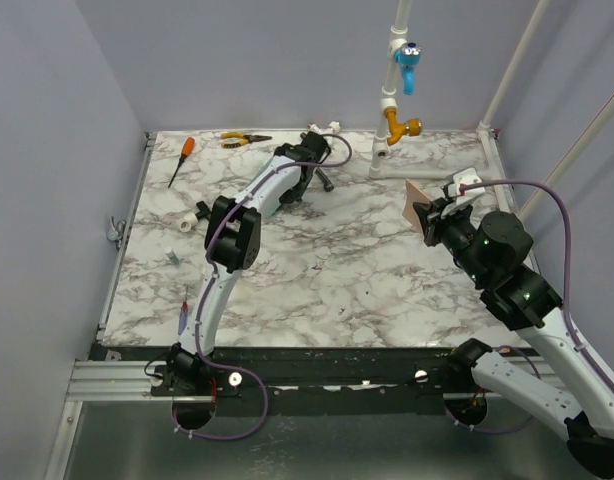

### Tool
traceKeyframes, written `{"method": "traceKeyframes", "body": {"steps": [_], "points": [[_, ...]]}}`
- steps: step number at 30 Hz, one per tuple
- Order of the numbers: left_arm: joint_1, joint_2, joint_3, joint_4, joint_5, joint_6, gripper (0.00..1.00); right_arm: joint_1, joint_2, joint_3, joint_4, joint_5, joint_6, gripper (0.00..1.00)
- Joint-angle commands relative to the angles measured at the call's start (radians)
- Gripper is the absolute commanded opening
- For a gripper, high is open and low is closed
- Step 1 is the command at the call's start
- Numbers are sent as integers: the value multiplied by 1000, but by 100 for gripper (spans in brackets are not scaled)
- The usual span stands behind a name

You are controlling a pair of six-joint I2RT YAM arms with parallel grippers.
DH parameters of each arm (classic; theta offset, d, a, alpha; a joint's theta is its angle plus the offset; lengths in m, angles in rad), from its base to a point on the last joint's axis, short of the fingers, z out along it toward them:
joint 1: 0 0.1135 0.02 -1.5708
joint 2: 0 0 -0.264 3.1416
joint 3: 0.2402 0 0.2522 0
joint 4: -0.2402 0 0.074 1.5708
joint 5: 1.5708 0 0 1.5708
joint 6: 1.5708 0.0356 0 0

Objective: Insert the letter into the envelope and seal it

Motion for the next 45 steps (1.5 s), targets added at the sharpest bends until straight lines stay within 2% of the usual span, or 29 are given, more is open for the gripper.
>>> {"method": "traceKeyframes", "body": {"steps": [1, 5, 9, 11, 15, 20, 21, 23, 26, 30, 32, 33, 34, 35, 37, 39, 41, 42, 43, 45], "points": [[2, -113, -139, -26, 96, -68, 0, -4, -5, 27, -21, -25, -4, 1], [-40, -304, -409, 16, 202, -83, 0, -4, 30, 41, -38, -42, 16, 1], [-136, -539, -781, 129, 242, -33, 0, -3, 65, 43, -54, -95, 44, 1], [-198, -630, -911, 151, 272, -20, 0, -4, 70, 29, -47, -107, 58, 1], [-302, -733, -1084, 154, 375, 37, 0, -2, 87, 4, -32, -160, 83, 1], [-391, -740, -1127, 152, 520, 95, 0, -2, 106, -35, -10, -227, 165, 1], [-399, -747, -1118, 148, 531, 108, 3, -2, 108, -40, -7, -239, 175, 1], [-419, -777, -1097, 133, 542, 138, 17, -2, 109, -54, -7, -254, 188, 1], [-429, -854, -1055, 89, 596, 198, 43, -2, 111, -71, -4, -264, 199, 1], [-419, -933, -910, -87, 730, 311, 56, -3, 130, -95, 31, -300, 205, 1], [-381, -965, -857, -123, 760, 325, 69, -2, 155, -101, 55, -326, 211, 1], [-347, -979, -840, -120, 761, 321, 79, -2, 168, -102, 64, -333, 215, 1], [-304, -990, -831, -112, 753, 314, 85, -2, 185, -101, 73, -345, 218, 1], [-262, -999, -826, -91, 738, 297, 98, -2, 200, -98, 81, -357, 220, 1], [-158, -1005, -832, -25, 680, 245, 99, -2, 232, -91, 104, -376, 227, 1], [-79, -980, -861, 69, 518, 167, 99, -2, 264, -88, 140, -396, 242, 1], [-65, -924, -915, 158, 262, 144, 99, -2, 308, -81, 189, -433, 267, 1], [-70, -891, -939, 193, 179, 149, 99, -2, 331, -76, 211, -455, 279, 1], [-77, -848, -954, 204, 122, 157, 99, -2, 361, -72, 239, -473, 293, 1], [-93, -776, -966, 205, 104, 164, 99, -2, 413, -71, 297, -498, 319, 1]]}}
